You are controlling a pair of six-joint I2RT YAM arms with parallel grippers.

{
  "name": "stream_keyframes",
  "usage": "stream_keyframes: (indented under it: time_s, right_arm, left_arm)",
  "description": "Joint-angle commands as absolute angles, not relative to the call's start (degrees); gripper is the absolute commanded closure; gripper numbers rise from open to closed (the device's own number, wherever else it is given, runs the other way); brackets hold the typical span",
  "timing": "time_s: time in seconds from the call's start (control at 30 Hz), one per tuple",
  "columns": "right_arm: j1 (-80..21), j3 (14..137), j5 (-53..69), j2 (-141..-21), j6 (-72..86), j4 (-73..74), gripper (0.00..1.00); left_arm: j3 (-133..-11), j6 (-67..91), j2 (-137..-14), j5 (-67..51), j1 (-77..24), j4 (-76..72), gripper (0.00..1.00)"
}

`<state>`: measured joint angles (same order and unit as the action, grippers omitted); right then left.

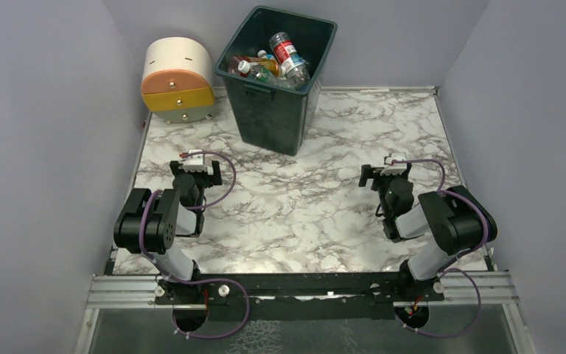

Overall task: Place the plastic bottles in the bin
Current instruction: Reset both arms

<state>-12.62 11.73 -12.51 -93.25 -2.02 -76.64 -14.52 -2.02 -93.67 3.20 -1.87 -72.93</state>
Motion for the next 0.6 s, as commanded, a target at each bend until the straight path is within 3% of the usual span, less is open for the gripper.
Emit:
stream_keyframes:
  time_s: [0.0, 0.57]
  right_arm:
    - [-12.3, 12.5, -11.6, -93.5, -2.6, -78.2, 0.01]
    - [-12.3, 12.5, -11.5, -93.5, -2.6, -78.2, 0.01]
  left_arm:
    - [-15.3, -2.8, -94.0, 0.0, -1.3, -72.6, 0.01]
    - [-15.5, -2.9, -93.9, 0.0, -1.4, -72.1, 0.01]
